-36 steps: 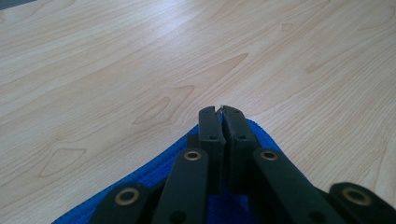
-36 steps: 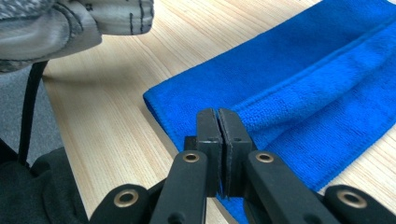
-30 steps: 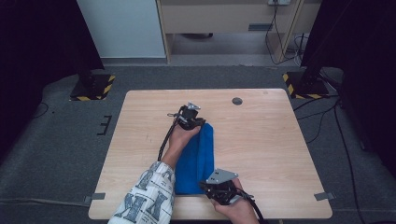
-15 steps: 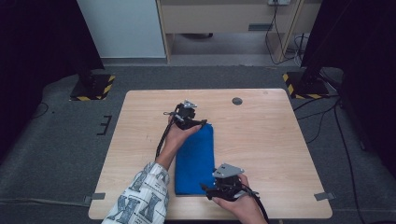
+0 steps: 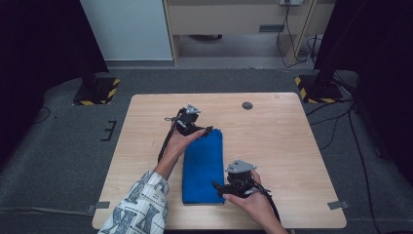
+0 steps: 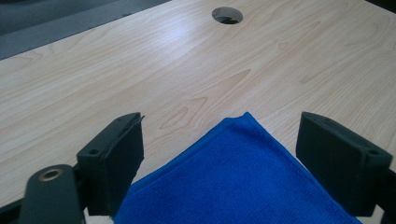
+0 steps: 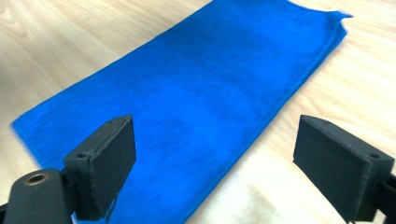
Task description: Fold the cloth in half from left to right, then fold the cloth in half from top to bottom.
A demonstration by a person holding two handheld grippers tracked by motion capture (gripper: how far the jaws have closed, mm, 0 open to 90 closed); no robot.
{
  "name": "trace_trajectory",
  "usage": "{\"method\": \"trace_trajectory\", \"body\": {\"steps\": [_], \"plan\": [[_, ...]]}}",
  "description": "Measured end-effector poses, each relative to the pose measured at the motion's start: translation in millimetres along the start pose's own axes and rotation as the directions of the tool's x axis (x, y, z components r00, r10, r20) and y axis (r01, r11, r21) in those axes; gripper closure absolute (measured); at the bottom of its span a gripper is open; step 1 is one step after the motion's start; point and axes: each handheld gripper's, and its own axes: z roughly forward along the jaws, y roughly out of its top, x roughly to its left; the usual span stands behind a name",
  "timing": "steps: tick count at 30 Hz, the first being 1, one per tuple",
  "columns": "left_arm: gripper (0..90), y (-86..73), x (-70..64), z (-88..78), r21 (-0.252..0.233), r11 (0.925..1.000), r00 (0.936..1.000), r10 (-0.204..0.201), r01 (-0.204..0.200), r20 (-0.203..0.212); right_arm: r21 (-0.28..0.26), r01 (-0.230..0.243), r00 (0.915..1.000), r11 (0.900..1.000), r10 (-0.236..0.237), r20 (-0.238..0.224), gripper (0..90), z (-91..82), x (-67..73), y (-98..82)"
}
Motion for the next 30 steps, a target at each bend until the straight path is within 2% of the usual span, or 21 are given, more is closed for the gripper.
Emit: {"method": "trace_trajectory", "body": {"steps": [10, 21, 26, 28, 30], "plan": [[9.5, -9.9, 1.3, -9.4, 0.010, 0.9996, 0.9997, 0.025, -0.025, -0.003, 0.016, -0.020, 0.9996, 1.000, 0.020, 0.020, 10.4, 13.4, -23.8, 11.5], [8.8, -16.8, 13.9, -21.4, 0.007, 0.9998, 0.9996, 0.019, -0.019, -0.021, 0.022, 0.008, 0.9997, 1.000, -0.009, 0.023, 9.0, 19.7, -39.5, 26.9], [8.9, -22.0, 17.1, -21.4, 0.017, 0.9990, 0.9992, 0.041, -0.041, 0.002, 0.031, 0.023, 0.9989, 0.999, -0.024, 0.039, 16.9, 28.6, -53.4, 40.5], [9.3, -25.1, 18.9, -18.4, 0.024, 0.9980, 0.9981, 0.059, -0.059, -0.018, 0.034, 0.029, 0.9987, 0.999, -0.030, 0.042, 22.7, 34.1, -60.0, 46.3], [9.7, -27.4, 21.3, -16.3, 0.028, 0.9983, 0.9980, 0.053, -0.052, -0.034, 0.032, 0.018, 0.9987, 0.999, -0.020, 0.047, 27.4, 41.5, -68.2, 52.7]]}}
